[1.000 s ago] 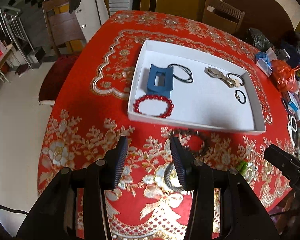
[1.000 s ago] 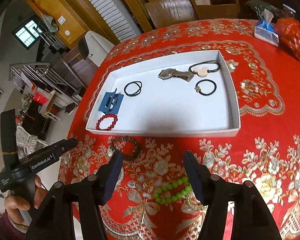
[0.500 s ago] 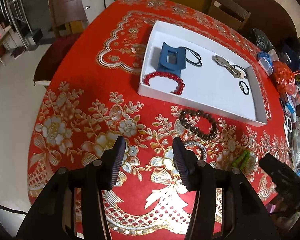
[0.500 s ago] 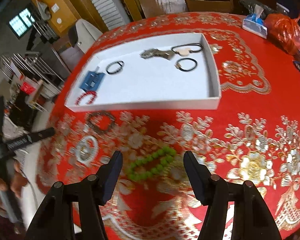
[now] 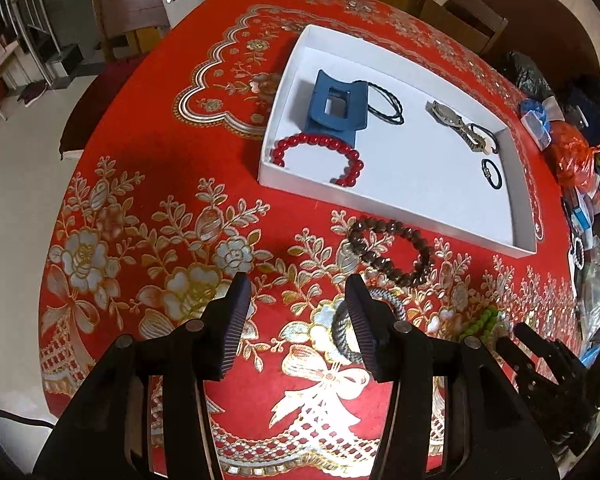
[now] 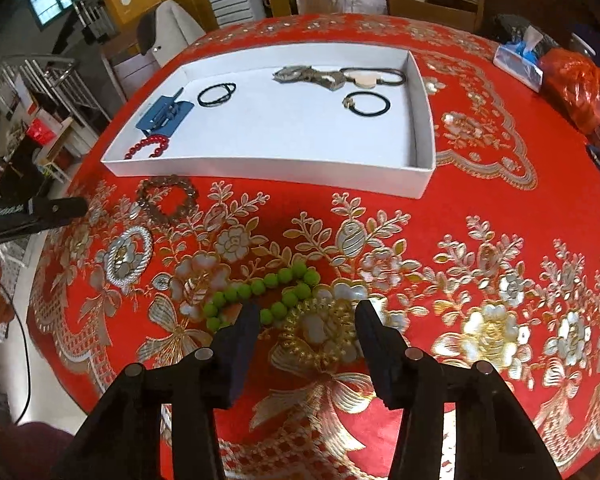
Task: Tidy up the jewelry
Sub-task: 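Grasp the brown wooden bead bracelet with left tool while right tool grasps the gold coil hair tie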
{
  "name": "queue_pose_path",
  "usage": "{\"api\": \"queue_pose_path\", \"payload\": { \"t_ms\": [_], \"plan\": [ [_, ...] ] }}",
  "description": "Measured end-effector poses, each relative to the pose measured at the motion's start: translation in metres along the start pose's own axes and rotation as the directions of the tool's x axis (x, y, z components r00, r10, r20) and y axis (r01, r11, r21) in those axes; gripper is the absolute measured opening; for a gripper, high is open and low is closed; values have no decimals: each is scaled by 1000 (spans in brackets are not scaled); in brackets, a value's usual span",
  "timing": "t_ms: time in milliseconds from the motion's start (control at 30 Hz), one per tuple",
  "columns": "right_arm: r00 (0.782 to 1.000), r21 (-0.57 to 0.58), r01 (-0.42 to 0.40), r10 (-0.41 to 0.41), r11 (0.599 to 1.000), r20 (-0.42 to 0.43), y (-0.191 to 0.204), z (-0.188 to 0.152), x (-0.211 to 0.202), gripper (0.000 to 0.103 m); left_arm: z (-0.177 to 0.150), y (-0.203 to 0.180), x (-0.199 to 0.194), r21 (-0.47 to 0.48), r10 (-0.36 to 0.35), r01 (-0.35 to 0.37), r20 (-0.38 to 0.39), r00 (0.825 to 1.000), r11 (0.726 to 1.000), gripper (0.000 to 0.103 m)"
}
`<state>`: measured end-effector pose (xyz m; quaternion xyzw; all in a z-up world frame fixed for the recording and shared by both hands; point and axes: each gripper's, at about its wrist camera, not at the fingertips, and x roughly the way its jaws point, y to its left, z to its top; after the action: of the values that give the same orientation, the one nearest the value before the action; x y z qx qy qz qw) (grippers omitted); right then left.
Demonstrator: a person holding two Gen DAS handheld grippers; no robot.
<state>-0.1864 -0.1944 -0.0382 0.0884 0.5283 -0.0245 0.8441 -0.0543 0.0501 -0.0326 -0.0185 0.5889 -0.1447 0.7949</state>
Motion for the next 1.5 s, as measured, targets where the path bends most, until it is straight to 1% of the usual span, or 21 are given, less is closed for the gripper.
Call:
{"api": "queue_pose_path", "payload": {
  "t_ms": [100,167,233,333,467,533,600,733,833,967,1033,1067,1100,1133,1167,1233,1333,1367,1500],
  "plan": [
    [1000,-14,26,-26,1000,-17,-8,-6,-2,49,2,1,3,-9,4,-4,-7,1000,1000,48],
    [998,-22,59,-59,998,-28,-12,-11,1,46,3,2,7,-19,4,-5,-17,1000,1000,48],
    [998,-5,55,-55,998,-35,-17,-12,5,42,5,2,10,-27,3,-4,-25,1000,1000,48],
    [999,5,44,-44,999,-30,-18,-12,10,39,9,-1,15,-30,5,-6,-34,999,1000,48],
    [996,-40,77,-79,996,-37,-11,-9,17,37,15,-9,20,-26,4,-5,-37,999,1000,48],
    [993,-77,113,-116,991,-32,-6,-7,20,32,18,-13,23,-24,5,-6,-39,999,1000,48],
    [990,-111,133,-136,985,-24,-2,-6,21,29,22,-18,28,-19,11,-12,-45,999,1000,48],
    [991,-110,127,-131,986,-36,-6,-6,20,27,27,-29,37,2,28,-28,-50,998,1000,48],
    [994,-86,98,-102,991,-41,-12,-5,20,27,30,-40,48,41,59,-57,-58,997,998,48],
    [994,-97,101,-104,990,-27,-13,-6,20,27,31,-50,61,87,101,-95,-64,993,992,48],
    [995,-101,99,-102,990,-24,-13,-7,19,27,31,-55,63,108,109,-104,-41,993,989,48],
    [995,-105,98,-101,990,-24,-13,-7,19,27,31,-58,64,124,113,-109,-33,993,986,46],
    [995,-111,92,-96,990,-25,-12,-7,19,23,31,-60,64,142,119,-115,-17,993,983,29],
    [996,-118,87,-91,989,-26,-12,-6,20,15,30,-62,65,153,122,-120,-6,993,981,18],
    [995,-127,92,-96,988,-25,-10,-6,20,11,29,-64,65,171,106,-103,-8,994,980,7],
    [996,-130,85,-90,988,-29,-10,-5,21,9,29,-66,66,177,81,-77,-19,997,981,7],
    [998,-101,53,-56,993,-25,-15,-2,17,9,29,-64,62,152,22,-15,-43,999,988,7],
    [999,-93,44,-45,995,-16,-16,-1,14,9,30,-63,57,147,4,3,-42,999,989,7],
    [1000,-56,12,-11,998,8,-23,5,2,9,31,-63,38,154,-34,36,-18,999,987,7]
  ]
}}
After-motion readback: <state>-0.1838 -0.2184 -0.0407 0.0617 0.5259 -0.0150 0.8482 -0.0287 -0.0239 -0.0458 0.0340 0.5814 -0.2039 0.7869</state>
